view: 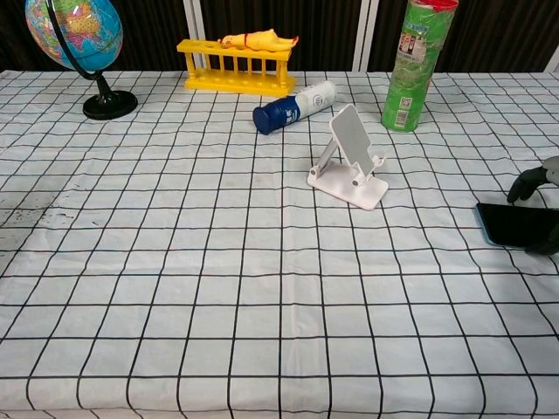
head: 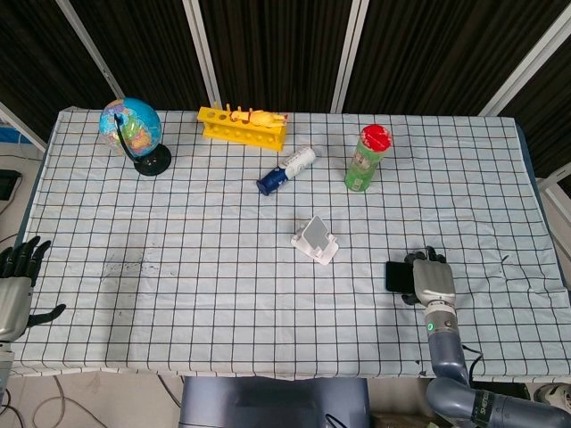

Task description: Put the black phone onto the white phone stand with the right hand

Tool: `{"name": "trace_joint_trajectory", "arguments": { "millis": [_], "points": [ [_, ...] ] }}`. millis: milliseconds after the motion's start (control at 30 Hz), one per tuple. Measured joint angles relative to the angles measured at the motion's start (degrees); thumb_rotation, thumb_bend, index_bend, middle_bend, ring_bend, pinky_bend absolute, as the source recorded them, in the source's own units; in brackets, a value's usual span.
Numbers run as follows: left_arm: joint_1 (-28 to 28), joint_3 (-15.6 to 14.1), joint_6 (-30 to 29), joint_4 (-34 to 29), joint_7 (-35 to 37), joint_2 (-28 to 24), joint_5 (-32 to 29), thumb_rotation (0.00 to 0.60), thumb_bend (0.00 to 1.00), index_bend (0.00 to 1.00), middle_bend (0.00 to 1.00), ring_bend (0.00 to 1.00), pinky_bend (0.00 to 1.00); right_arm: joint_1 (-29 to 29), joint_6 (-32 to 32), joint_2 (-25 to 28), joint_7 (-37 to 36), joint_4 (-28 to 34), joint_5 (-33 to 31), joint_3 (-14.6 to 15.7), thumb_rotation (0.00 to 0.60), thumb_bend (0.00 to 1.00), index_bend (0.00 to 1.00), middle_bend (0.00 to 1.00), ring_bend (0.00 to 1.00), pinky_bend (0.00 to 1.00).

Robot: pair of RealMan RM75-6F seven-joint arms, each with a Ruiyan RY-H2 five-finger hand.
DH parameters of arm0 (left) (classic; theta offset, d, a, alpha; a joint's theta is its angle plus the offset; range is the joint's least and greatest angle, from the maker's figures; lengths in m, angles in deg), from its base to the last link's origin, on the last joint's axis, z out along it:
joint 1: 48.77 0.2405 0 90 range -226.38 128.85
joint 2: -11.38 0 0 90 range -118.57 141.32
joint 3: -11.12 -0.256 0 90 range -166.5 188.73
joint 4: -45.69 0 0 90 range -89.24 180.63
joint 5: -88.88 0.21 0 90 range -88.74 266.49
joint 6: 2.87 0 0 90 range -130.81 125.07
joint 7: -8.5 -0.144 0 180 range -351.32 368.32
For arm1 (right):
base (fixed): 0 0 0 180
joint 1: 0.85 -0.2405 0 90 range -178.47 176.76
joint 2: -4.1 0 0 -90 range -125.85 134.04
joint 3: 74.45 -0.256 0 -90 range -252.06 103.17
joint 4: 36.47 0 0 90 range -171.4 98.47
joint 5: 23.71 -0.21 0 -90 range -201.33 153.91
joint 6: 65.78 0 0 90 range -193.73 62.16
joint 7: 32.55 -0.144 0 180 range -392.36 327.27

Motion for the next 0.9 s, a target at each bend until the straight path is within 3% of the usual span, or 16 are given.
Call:
{"name": "trace_joint_trajectory", "arguments": {
  "millis": [500,700,900],
  "points": [
    [0.0,0.0,0.0,0.0,0.2,0.0,-0.1,0.6,0.0,0.0,0.0,0.0,0.0,-0.6,1.2,-0.4,-0.6,-2.2,-2.0,0.5,0.6,0.28,0.31,0.26,0.0,0.14],
    [0.0,0.0,0.0,-0.1,0.2,-0.1,-0.1,0.6,0.0,0.0,0.0,0.0,0.0,-0.7,1.3,-0.5,-1.1,-2.4,-2.3,0.6,0.6,0.31,0.38,0.32,0.03,0.14],
    [0.0,0.0,0.0,-0.1,0.2,-0.1,-0.1,0.6,0.0,0.0,0.0,0.0,0.0,-0.9,1.5,-0.5,-1.1,-2.9,-2.7,0.8,0.6,0.35,0.48,0.46,0.13,0.14]
  ]
}}
